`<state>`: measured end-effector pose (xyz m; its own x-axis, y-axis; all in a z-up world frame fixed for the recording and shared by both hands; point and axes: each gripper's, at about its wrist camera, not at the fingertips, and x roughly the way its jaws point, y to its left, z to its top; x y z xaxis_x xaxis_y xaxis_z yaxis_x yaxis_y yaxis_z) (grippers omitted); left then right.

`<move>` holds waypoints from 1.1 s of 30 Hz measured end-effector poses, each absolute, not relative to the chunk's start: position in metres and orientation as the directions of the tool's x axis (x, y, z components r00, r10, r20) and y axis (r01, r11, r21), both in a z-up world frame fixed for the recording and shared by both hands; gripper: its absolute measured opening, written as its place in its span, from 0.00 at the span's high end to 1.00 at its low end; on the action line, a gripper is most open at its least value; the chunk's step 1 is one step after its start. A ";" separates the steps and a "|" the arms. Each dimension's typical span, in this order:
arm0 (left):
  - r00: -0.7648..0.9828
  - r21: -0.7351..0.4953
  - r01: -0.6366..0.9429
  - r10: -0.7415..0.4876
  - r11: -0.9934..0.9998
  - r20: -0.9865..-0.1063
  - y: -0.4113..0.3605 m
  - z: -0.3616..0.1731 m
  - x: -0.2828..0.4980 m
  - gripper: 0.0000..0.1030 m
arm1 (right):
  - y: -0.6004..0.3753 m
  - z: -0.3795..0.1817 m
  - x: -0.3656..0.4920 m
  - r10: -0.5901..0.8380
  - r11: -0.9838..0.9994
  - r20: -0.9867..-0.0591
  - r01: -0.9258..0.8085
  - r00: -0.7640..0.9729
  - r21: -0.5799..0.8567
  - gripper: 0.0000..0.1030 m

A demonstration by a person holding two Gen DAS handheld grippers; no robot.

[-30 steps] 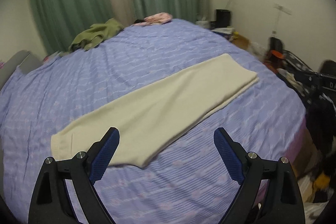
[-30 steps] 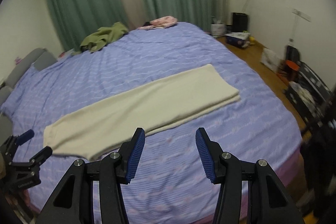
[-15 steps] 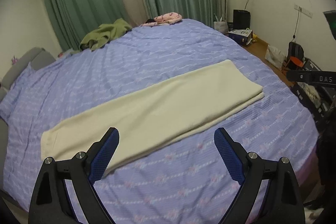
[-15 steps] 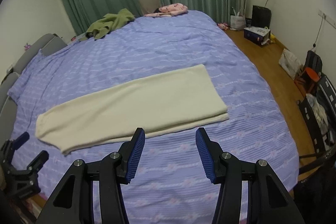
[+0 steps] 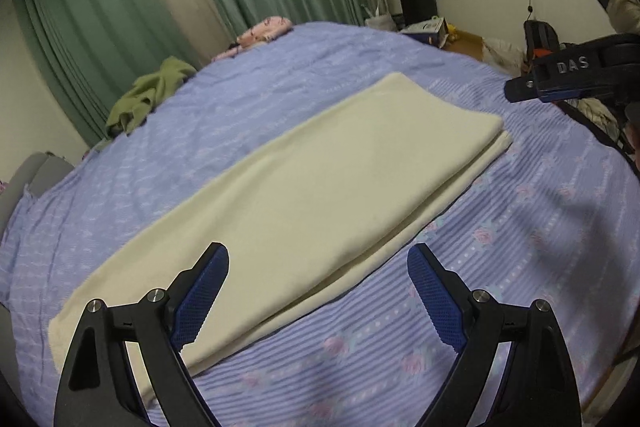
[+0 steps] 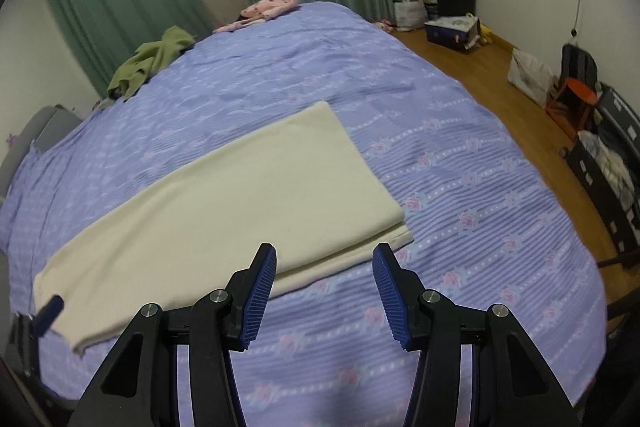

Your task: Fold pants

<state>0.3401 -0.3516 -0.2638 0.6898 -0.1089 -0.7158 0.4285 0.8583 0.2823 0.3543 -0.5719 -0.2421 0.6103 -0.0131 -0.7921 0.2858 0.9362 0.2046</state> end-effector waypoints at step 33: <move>0.578 0.248 0.544 -0.144 0.801 -0.803 -0.402 -0.350 0.393 0.53 | -0.632 -0.348 0.420 0.051 0.843 -0.836 0.425 0.546 0.329 0.64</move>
<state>0.3934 -0.4023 -0.3499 0.5779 -0.1443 -0.8032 0.5445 0.8014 0.2477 0.4197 -0.6317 -0.3479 0.5463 0.0512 -0.8360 0.4252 0.8430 0.3295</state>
